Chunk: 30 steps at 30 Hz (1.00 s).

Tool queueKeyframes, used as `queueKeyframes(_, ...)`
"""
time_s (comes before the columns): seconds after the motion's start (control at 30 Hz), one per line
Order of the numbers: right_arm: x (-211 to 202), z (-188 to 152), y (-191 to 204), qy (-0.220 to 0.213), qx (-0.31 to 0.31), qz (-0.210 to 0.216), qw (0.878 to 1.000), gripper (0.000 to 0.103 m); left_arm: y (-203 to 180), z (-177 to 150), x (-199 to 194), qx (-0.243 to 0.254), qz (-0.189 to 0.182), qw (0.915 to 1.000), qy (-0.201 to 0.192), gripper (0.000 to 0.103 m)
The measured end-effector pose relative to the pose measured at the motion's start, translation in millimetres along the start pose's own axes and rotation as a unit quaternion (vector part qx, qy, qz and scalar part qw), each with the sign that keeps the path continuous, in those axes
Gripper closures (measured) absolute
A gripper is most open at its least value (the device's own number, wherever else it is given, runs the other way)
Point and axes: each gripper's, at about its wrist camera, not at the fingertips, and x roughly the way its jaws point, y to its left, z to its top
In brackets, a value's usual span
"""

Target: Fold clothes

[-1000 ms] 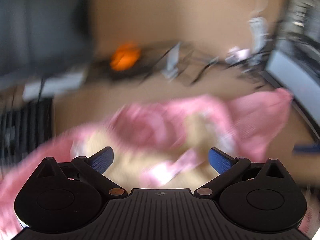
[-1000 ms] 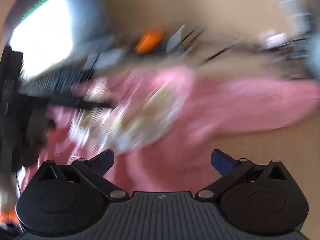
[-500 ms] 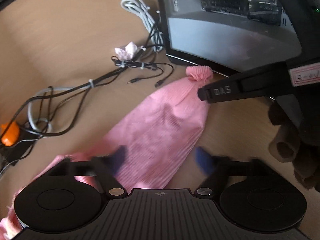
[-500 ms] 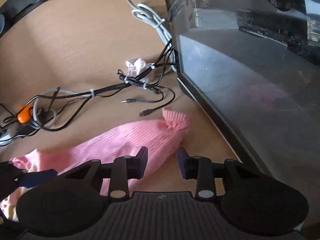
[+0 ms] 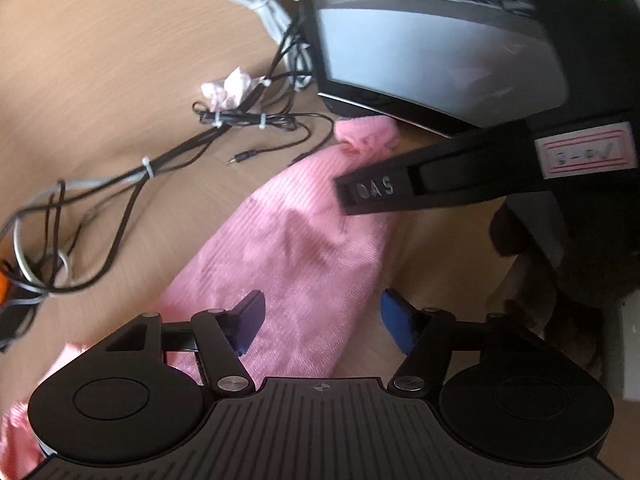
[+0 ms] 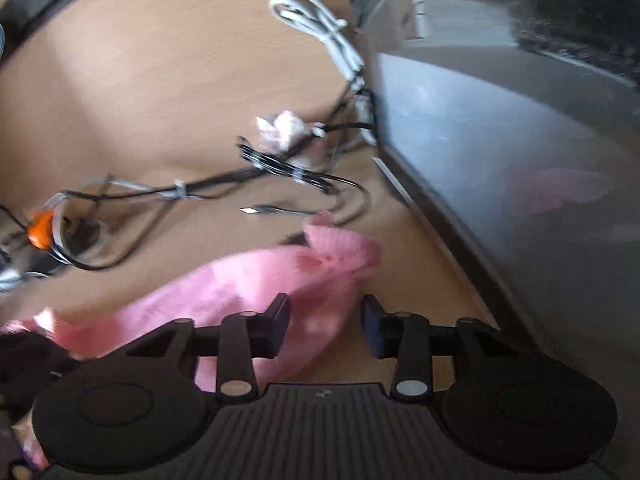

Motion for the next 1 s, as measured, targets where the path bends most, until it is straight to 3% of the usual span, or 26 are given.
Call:
queueKeyframes(0.07, 3.4, 4.6, 5.8, -0.008, -0.007, 0.007, 1.000, 0.029, 5.8, 0.0, 1.1, -0.018, -0.002, 0.9998, 0.001, 0.037)
queueKeyframes(0.13, 10.9, 7.2, 11.3, -0.005, -0.016, 0.009, 1.000, 0.030, 9.0, -0.4, 0.6, -0.023, 0.000, 0.9997, 0.001, 0.037)
queueKeyframes(0.17, 15.0, 7.4, 12.8, 0.002, -0.018, 0.011, 1.000, 0.038, 10.4, -0.5, 0.2, -0.026, 0.001, 0.9997, 0.001, 0.037)
queueKeyframes(0.2, 18.7, 7.0, 13.7, 0.010, -0.021, 0.013, 1.000, 0.053, 11.3, -0.6, 0.0, -0.028, 0.002, 0.9996, 0.001, 0.038)
queueKeyframes(0.3, 20.0, 5.7, 12.3, 0.013, -0.020, 0.006, 1.000, 0.073, 12.2, -0.5, -1.3, -0.030, 0.004, 0.9996, -0.002, 0.053)
queueKeyframes(0.37, 18.6, 5.8, 9.2, 0.015, -0.011, 0.008, 1.000, 0.082, 12.3, -0.4, -0.2, -0.033, 0.007, 0.9994, -0.002, 0.056)
queueKeyframes(0.43, 14.0, 6.2, 8.8, 0.016, -0.005, 0.014, 1.000, 0.087, 13.2, -1.7, -1.5, -0.038, 0.008, 0.9993, -0.002, 0.078)
queueKeyframes(0.5, 4.1, 8.4, 12.9, 0.011, -0.008, 0.022, 1.000, 0.090, 15.6, -4.7, -4.7, -0.045, 0.015, 0.9989, 0.001, 0.094)
queueKeyframes(0.77, -69.8, 34.3, 79.3, -0.062, -0.090, 0.075, 0.991, 0.091, 36.9, -18.8, -67.2, -0.068, 0.041, 0.9952, -0.056, 0.096)
queueKeyframes(0.87, -98.2, 42.5, 129.9, -0.085, -0.141, 0.117, 0.979, 0.091, 56.3, -31.8, -102.4, -0.091, 0.055, 0.9912, -0.078, 0.096)
queueKeyframes(1.0, -117.5, 30.9, 212.9, -0.089, -0.224, 0.182, 0.953, 0.091, 91.1, -74.6, -148.3, -0.138, 0.085, 0.9835, -0.082, 0.095)
